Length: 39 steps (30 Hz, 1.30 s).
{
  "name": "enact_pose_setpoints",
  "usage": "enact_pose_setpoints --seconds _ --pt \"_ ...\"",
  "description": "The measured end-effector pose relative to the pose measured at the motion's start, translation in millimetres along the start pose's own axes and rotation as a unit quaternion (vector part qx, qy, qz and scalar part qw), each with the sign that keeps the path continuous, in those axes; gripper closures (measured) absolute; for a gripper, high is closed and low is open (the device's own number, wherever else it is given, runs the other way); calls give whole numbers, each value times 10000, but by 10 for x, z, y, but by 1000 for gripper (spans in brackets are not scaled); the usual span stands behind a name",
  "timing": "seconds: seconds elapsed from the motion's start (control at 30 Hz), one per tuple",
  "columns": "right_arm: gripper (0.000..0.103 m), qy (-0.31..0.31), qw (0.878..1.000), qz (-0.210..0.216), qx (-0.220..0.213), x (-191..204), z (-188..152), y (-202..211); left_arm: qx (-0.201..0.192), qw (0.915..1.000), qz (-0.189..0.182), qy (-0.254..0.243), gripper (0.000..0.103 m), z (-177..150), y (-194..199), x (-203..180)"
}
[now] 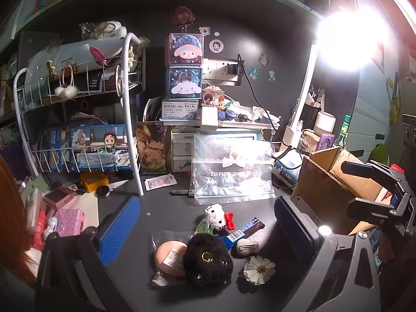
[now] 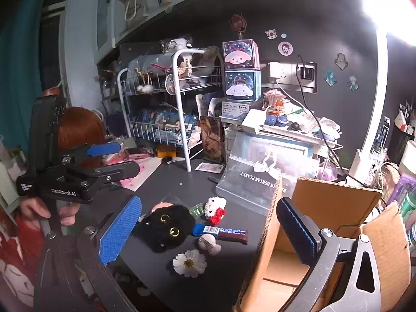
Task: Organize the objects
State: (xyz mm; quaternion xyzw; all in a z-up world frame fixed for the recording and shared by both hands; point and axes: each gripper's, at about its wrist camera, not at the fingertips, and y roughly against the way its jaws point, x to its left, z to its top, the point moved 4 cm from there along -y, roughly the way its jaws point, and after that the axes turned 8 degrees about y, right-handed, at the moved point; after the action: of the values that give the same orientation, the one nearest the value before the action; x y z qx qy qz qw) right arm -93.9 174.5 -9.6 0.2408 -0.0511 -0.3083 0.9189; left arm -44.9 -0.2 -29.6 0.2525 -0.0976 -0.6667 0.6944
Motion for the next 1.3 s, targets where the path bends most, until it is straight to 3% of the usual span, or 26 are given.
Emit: enact_pose_setpoints --seconds 1.3 --pt "0 74 9999 -103 -87 67 44 47 78 9999 65 7 1 -1 -35 27"
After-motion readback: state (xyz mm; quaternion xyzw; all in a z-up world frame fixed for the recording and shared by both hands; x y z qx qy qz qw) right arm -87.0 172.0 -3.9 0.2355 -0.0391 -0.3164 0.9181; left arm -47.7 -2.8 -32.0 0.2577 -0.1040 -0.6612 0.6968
